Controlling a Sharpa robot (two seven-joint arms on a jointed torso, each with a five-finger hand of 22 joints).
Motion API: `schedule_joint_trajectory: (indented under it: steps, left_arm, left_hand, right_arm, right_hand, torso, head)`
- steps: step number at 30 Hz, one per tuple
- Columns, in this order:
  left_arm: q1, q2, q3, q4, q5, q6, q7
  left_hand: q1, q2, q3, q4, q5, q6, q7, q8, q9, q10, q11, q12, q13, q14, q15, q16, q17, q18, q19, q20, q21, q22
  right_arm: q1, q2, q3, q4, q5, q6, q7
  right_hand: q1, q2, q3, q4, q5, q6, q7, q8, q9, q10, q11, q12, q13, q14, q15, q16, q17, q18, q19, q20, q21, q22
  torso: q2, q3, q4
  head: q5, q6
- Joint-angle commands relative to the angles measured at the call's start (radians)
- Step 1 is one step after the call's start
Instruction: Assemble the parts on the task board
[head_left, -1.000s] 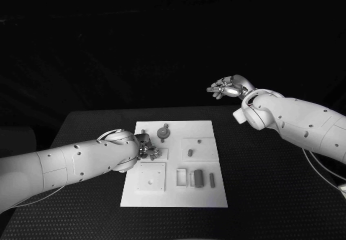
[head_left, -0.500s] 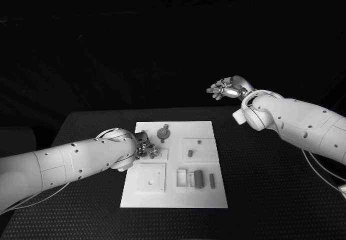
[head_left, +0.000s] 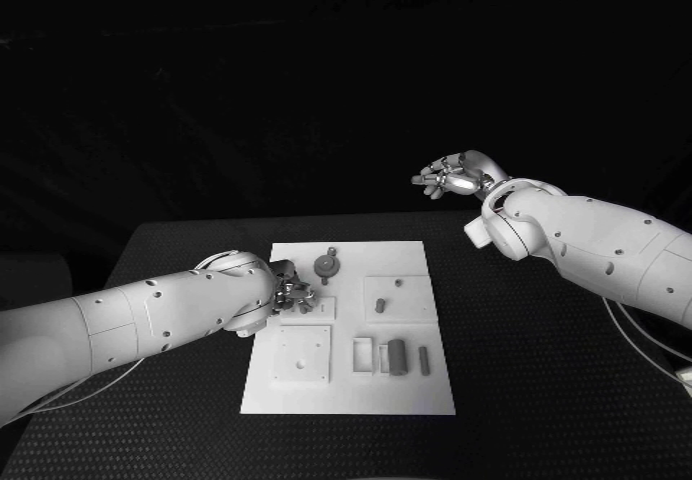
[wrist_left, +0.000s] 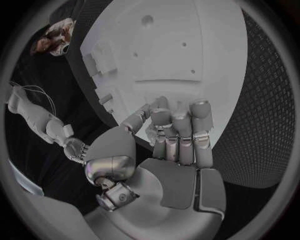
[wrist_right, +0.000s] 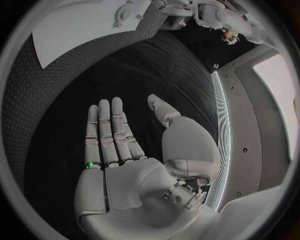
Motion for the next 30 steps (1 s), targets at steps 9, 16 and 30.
schedule_joint_trajectory:
  steps: [9, 16, 30]
  left_arm:
    - [0.002, 0.016, 0.004, -0.023, -0.002, 0.098, -0.007]
    - [0.002, 0.016, 0.004, -0.024, -0.005, 0.121, -0.009]
    - [0.003, 0.013, 0.004, -0.031, -0.013, 0.097, -0.005]
  left_hand:
    - [0.045, 0.072, 0.015, 0.004, -0.035, 0.009, 0.001, 0.001, -0.002, -0.007, 0.001, 0.005, -0.003, -0.006, -0.004, 0.007, -0.004, 0.042, 0.0, -0.004, 0.001, 0.019]
    - [0.047, 0.065, 0.018, 0.001, -0.036, 0.01, 0.001, 0.002, -0.001, -0.008, 0.001, 0.006, -0.003, -0.006, -0.004, 0.008, -0.005, 0.043, 0.0, -0.004, 0.001, 0.019]
    - [0.054, 0.06, 0.024, 0.001, -0.027, 0.016, -0.001, 0.004, 0.001, -0.009, -0.001, 0.008, -0.004, -0.007, -0.004, 0.011, -0.006, 0.042, 0.001, -0.005, 0.003, 0.019]
  right_arm:
    - [-0.002, 0.003, 0.001, -0.002, 0.0, 0.017, 0.008]
    - [-0.002, 0.004, 0.001, -0.003, 0.0, 0.017, 0.008]
    - [-0.004, 0.004, 0.001, -0.003, 0.0, 0.017, 0.009]
  right_hand:
    - [-0.01, 0.001, 0.001, 0.007, 0.0, 0.01, 0.035, 0.003, -0.002, -0.11, 0.038, 0.001, -0.002, -0.002, 0.004, -0.004, 0.001, -0.009, -0.009, 0.001, -0.004, 0.001]
    - [-0.01, 0.001, 0.001, 0.008, 0.0, 0.01, 0.035, 0.003, -0.002, -0.11, 0.038, 0.001, -0.002, -0.002, 0.004, -0.005, 0.002, -0.009, -0.009, 0.001, -0.004, 0.002]
    - [-0.01, 0.001, 0.0, 0.008, 0.0, 0.01, 0.035, 0.003, -0.002, -0.111, 0.038, 0.001, -0.003, -0.002, 0.004, -0.005, 0.002, -0.009, -0.009, 0.001, -0.005, 0.002]
  torso:
    - [0.0, 0.0001, 0.0001]
    - [0.0, -0.0003, 0.0003]
    - [0.0, -0.0005, -0.0001]
  head:
    - [0.0, -0.004]
    - [0.0, -0.007]
    - [-0.001, -0.008]
